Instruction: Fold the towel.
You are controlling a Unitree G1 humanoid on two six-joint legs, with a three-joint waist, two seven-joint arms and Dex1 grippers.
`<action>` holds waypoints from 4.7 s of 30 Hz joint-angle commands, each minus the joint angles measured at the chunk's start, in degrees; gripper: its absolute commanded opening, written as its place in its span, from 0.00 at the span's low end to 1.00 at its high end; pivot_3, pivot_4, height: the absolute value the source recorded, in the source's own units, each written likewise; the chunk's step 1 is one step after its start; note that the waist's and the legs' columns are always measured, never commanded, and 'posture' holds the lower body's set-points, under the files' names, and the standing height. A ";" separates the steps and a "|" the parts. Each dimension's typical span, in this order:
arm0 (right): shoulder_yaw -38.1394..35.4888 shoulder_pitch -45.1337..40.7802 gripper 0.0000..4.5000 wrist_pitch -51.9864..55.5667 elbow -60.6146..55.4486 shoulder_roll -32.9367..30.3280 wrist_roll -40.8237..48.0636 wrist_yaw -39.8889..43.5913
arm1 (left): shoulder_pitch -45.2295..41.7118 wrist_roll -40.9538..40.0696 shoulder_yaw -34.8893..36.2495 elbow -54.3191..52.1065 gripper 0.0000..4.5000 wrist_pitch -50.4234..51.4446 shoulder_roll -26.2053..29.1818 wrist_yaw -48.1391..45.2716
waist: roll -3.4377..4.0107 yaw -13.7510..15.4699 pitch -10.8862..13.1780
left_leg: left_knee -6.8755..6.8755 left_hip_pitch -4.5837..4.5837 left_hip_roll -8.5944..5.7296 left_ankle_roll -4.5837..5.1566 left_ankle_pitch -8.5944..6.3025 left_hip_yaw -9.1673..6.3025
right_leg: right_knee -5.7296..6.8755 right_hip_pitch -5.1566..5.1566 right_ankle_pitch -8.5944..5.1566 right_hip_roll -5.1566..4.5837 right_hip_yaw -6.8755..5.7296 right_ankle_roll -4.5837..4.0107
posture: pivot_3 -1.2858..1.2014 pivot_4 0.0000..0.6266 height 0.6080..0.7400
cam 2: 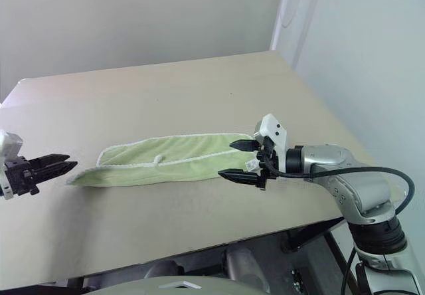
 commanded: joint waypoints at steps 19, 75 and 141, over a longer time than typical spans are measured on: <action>-0.98 -3.36 1.00 -0.25 6.29 3.28 -2.79 -8.11 | -11.43 5.67 -13.30 12.18 0.45 -12.57 -0.53 -2.29 | -0.05 0.04 0.03 | -0.01 -0.02 -0.02 0.00 0.00 0.01 | 0.01 0.00 0.01 -0.01 0.00 -0.01 | 0.52 0.00 0.79; 7.12 -9.95 1.00 -0.64 24.59 8.65 -17.21 -13.50 | -11.69 9.96 -17.38 28.44 0.01 -25.83 2.20 -13.17 | -0.03 -0.12 0.04 | -0.07 -0.05 0.00 0.01 0.00 0.01 | 0.02 -0.04 0.02 0.00 0.01 -0.01 | 0.52 0.00 0.79; -12.71 -33.85 0.01 -48.50 54.56 13.16 -22.03 -19.84 | -67.94 20.44 -21.25 63.06 0.00 -40.21 -12.04 22.58 | -0.04 -0.01 0.05 | 0.06 -0.13 -0.10 0.01 0.01 -0.02 | 0.03 0.03 0.38 0.00 0.08 0.01 | 0.52 0.00 0.79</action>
